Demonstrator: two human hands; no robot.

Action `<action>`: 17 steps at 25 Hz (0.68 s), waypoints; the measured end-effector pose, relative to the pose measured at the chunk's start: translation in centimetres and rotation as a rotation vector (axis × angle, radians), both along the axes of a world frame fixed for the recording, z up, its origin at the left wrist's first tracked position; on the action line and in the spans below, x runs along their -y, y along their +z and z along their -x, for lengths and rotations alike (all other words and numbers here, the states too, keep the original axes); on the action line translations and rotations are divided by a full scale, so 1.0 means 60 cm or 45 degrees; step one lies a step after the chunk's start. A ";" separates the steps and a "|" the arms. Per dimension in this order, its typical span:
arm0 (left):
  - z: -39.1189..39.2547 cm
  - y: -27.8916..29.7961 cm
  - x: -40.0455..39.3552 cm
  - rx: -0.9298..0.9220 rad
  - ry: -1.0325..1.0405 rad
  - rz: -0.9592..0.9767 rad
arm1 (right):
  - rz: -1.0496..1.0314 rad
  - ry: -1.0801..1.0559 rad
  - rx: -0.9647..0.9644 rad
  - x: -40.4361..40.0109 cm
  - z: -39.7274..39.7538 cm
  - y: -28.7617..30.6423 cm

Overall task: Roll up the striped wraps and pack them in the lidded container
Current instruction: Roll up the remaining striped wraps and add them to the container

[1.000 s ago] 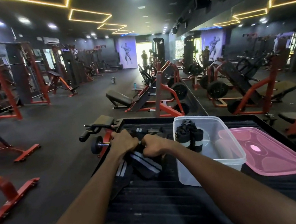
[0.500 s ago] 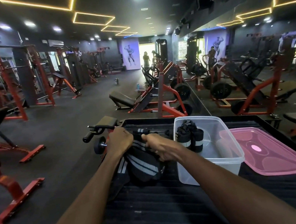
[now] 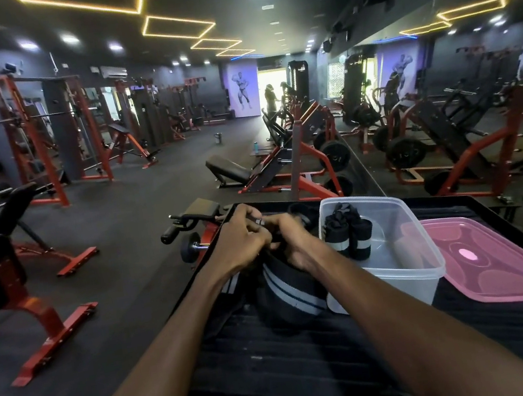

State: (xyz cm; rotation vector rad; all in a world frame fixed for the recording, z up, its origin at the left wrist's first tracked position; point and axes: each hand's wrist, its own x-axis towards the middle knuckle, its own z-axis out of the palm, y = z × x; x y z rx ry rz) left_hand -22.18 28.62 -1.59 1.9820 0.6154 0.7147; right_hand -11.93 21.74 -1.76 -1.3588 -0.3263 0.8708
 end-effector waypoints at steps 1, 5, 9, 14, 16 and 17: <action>0.002 0.002 0.001 0.063 0.002 0.076 | -0.049 0.079 -0.069 0.004 0.003 0.002; 0.004 -0.003 0.001 0.149 -0.069 0.311 | -0.116 0.089 -0.195 0.013 -0.001 0.002; 0.009 -0.025 -0.011 0.145 0.014 0.486 | 0.172 -0.116 0.198 -0.008 -0.002 -0.017; 0.017 -0.102 -0.057 -0.854 0.110 -0.353 | 0.413 -0.040 0.609 0.008 0.004 -0.015; 0.019 -0.115 -0.051 -1.095 0.029 -0.500 | 0.477 -0.005 0.695 0.009 0.002 -0.021; 0.020 -0.115 -0.048 -1.130 0.017 -0.540 | 0.506 0.010 0.738 0.008 0.003 -0.026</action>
